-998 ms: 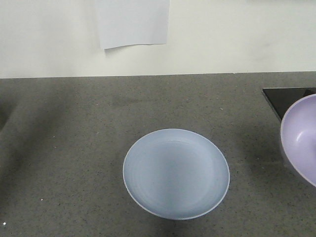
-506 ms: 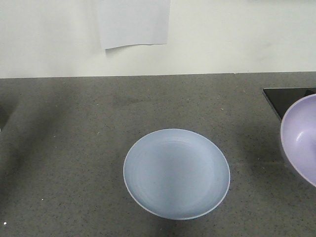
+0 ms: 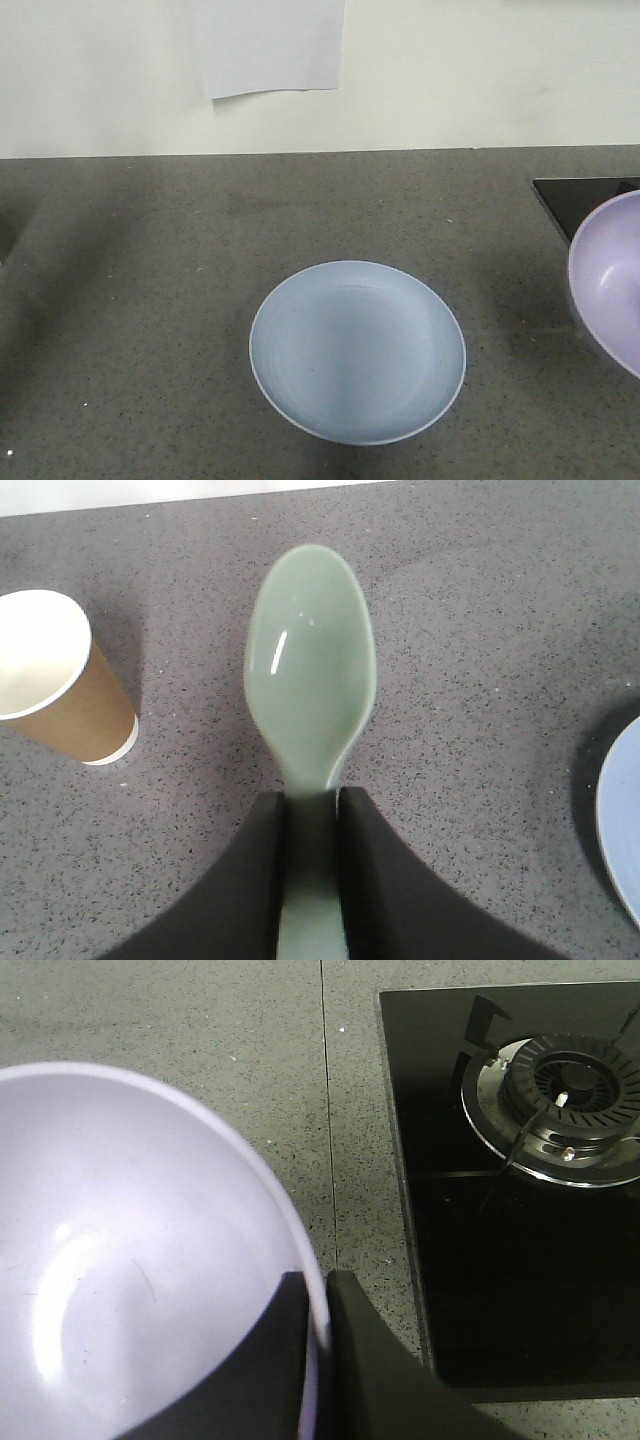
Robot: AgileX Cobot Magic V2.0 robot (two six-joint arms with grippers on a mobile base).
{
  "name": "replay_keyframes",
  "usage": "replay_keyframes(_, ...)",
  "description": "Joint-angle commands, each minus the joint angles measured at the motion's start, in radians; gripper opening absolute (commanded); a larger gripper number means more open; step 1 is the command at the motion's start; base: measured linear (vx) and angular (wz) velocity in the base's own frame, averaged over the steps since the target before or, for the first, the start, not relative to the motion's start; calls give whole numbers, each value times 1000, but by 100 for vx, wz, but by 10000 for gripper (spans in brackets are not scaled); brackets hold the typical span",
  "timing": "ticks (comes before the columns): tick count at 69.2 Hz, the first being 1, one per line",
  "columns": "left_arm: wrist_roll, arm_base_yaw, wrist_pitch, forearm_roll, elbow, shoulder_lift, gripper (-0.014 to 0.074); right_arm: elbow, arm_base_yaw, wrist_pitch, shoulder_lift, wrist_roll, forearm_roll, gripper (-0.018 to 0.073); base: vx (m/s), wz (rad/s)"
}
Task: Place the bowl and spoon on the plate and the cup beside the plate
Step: 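Drive the base to the counter with the light blue plate, then lower the lavender bowl with the right gripper onto the blue plate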
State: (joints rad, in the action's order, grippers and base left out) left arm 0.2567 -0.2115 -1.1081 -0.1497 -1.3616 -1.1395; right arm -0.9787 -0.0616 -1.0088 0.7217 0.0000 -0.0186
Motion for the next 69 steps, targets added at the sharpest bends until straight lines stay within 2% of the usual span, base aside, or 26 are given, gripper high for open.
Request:
replay_keyframes(1,-1,-3,51,-4,-27,18,-6,-24,-5,68,1,0,-1,-3,0,0)
replay_keyframes(24,-1,-3,51,-4,-27,18,-6,-24,-5,73,1,0,-4,-3,0,0)
replay_keyframes(31,-1,-3,51,-4,-27,18,-6,-24,-5,90,3,0,-32,-3,0,0)
replay_keyframes(39,-1,-3,51,-4,-27,18,-6,-24,-5,98,27,-47,-135,-3,0,0)
replay_keyframes(56,-1,-3,51,-4,-27,18,-6,-24,-5,101,167,-289,-440,-3,0,0)
replay_keyframes(69,-1,-3,51,-4,-27,18,-6,-24,-4,131,298,-377,-543,-3,0,0)
